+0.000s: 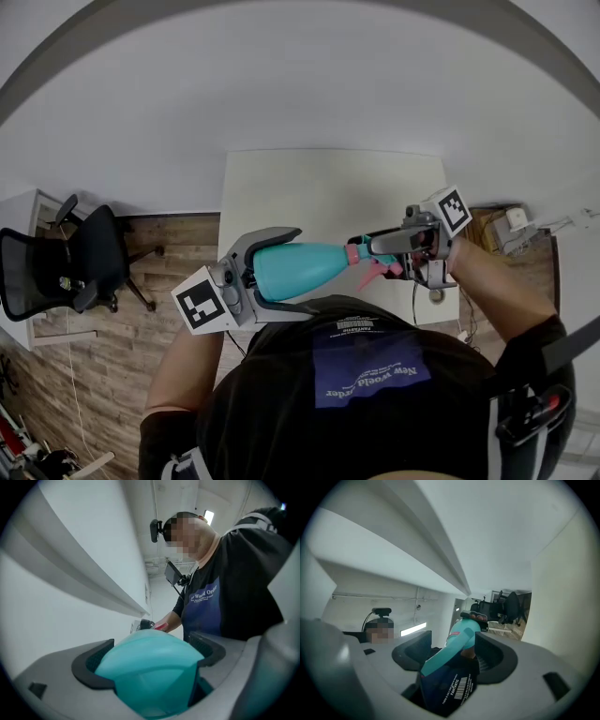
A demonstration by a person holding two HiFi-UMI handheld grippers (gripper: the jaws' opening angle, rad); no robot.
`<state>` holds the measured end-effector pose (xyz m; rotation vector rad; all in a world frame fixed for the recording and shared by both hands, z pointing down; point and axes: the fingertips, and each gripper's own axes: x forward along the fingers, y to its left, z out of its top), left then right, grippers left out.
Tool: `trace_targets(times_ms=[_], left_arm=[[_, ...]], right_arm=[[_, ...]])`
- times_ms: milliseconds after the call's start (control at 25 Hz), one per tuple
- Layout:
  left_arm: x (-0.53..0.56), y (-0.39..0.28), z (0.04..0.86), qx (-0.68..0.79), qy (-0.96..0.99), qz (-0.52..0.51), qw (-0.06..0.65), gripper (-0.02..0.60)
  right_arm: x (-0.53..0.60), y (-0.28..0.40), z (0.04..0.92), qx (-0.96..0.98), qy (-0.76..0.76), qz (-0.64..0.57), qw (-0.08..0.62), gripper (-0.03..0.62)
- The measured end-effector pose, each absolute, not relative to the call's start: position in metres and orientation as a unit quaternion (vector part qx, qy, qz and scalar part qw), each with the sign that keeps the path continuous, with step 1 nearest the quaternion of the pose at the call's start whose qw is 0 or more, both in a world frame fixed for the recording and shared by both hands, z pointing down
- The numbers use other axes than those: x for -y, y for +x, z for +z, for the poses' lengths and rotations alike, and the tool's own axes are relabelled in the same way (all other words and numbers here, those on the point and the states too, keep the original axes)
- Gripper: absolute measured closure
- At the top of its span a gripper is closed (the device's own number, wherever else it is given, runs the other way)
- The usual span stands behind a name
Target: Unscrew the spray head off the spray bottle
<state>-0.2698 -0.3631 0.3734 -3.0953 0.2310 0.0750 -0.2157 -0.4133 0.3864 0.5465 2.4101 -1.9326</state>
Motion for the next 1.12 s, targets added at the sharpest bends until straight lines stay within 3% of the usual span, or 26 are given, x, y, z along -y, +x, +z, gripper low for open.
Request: trace_targets(times_ms=[280,400,600,800,1120], left_arm=[[0.360,-0.254,0.380,-0.068,-0.990,-0.032,0.117,0.066],[0.357,-0.254,0.381,-0.071,-0.988,-0.037,0.131,0.066],[0.358,-0.251,0.385,-0.065,-0.989,-0.041,0.129,0.066],[0.369,-0.262,0.388,-0.085,-0.995,0.027,-0.051,0.066],[0.374,-0.267,0.388,-0.050,-0.980,0.092,-0.167,0.066]], right_arm=[[0.403,-0.222,0.396,-0.769,0.169,-0.616,-0.038,0.322],[0.403,-0.225,0.408,-0.777,0.148,-0.610,-0.049,0.435],[0.402,-0.221,0.413,-0.801,0.130,-0.581,-0.065,0.457],[0.403,-0.228,0.412,-0.859,0.109,-0.489,-0.103,0.461],[0.397,-0.230,0.399,-0.931,0.101,-0.321,-0.140,0.461]])
